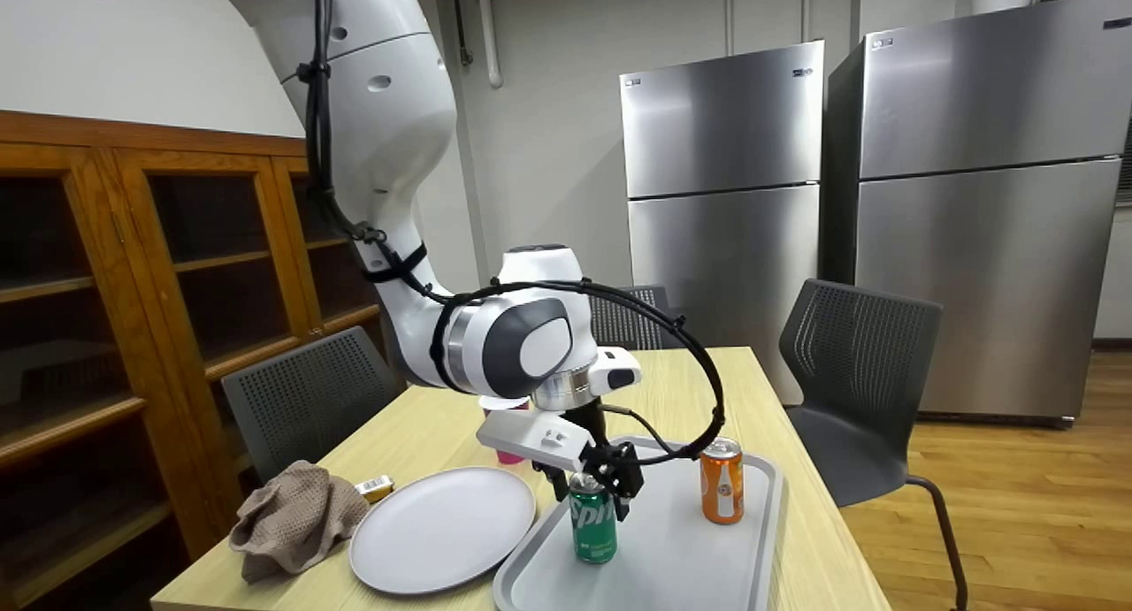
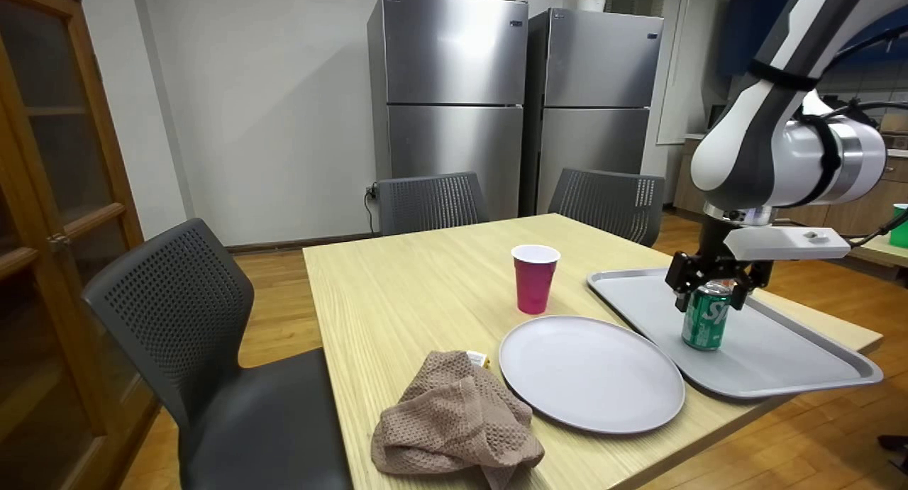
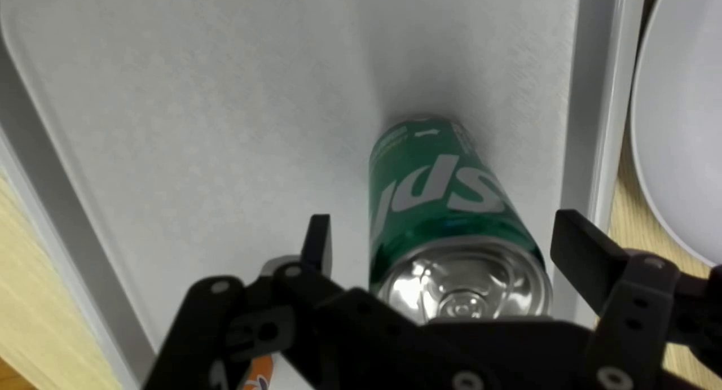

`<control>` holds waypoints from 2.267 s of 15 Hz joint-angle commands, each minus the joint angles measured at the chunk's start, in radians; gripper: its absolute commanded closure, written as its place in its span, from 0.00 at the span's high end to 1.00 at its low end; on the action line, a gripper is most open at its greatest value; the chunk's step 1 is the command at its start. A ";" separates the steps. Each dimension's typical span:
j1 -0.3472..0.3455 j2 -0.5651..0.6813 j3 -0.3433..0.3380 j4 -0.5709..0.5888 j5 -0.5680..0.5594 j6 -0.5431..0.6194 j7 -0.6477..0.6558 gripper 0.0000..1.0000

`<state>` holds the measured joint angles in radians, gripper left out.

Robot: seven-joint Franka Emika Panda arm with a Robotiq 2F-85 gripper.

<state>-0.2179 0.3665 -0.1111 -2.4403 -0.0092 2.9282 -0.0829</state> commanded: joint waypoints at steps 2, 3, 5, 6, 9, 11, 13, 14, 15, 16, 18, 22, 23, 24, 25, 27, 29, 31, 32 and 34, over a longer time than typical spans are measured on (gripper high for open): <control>0.006 -0.002 -0.005 -0.001 0.005 0.000 -0.003 1.00; 0.006 -0.001 -0.005 -0.001 0.007 0.005 0.000 1.00; 0.005 -0.001 -0.004 -0.003 0.008 0.005 -0.001 1.00; 0.002 -0.002 0.000 -0.006 0.010 0.010 -0.005 0.81; 0.000 -0.003 0.002 -0.008 0.012 0.012 -0.008 0.58; -0.006 -0.005 0.007 -0.011 0.013 0.015 -0.016 0.42; -0.009 -0.009 0.011 -0.014 0.016 0.016 -0.020 0.38; -0.017 -0.012 0.018 -0.016 0.021 0.015 -0.028 0.38; -0.027 -0.019 0.027 -0.019 0.028 0.008 -0.037 0.38; -0.035 -0.030 0.035 -0.024 0.033 0.004 -0.046 0.38; -0.038 -0.057 0.040 -0.035 0.025 -0.019 -0.066 0.38; -0.033 -0.114 0.054 -0.069 0.020 -0.022 -0.100 0.38; -0.030 -0.130 0.058 -0.078 0.021 -0.027 -0.107 0.38; -0.027 -0.148 0.060 -0.090 0.021 -0.026 -0.112 0.38; -0.022 -0.166 0.062 -0.103 0.019 -0.027 -0.116 0.38; -0.014 -0.201 0.066 -0.129 0.019 -0.029 -0.126 0.38; -0.015 -0.237 0.083 -0.157 0.036 -0.033 -0.151 0.38; -0.008 -0.269 0.102 -0.186 0.055 -0.025 -0.168 0.38; -0.008 -0.281 0.118 -0.198 0.080 -0.020 -0.185 0.38; 0.005 -0.298 0.144 -0.216 0.132 -0.021 -0.210 0.38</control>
<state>-0.2223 0.1486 -0.0072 -2.6046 0.0442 2.9283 -0.2302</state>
